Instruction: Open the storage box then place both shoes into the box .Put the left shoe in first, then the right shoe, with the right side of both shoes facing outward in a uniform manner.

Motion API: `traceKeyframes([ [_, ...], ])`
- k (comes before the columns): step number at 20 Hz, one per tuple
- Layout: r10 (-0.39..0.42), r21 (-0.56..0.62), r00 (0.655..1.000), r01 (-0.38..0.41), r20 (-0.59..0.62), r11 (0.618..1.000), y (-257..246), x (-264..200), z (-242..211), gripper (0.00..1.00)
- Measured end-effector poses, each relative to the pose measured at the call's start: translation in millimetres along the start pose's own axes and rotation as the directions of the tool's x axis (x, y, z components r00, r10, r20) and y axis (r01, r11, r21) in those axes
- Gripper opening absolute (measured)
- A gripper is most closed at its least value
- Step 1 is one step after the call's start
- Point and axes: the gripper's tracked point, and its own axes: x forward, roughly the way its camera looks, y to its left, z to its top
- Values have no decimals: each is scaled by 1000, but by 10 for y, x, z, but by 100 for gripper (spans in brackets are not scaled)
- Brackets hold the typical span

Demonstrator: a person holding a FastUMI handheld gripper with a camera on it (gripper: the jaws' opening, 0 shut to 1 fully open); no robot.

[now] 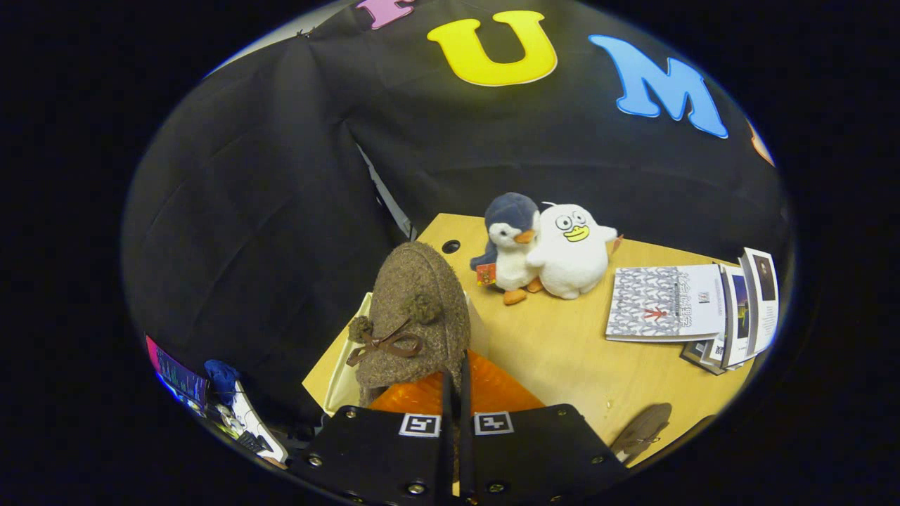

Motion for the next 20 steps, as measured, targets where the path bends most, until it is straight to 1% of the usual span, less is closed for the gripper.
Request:
traceKeyframes([
  [3, 21, -55, 999, -23, -35, 998, 225, 317, -18, 3],
  [7, 27, -98, 994, -38, -103, 994, 472, 802, -241, 3],
  [9, 16, -127, 990, -33, -137, 991, 525, 1002, -398, 3],
  [15, -50, -203, 967, -2, -249, 979, 507, 1535, -844, 4],
  [20, -144, -280, 928, 45, -343, 959, 351, 1887, -1111, 4],
])
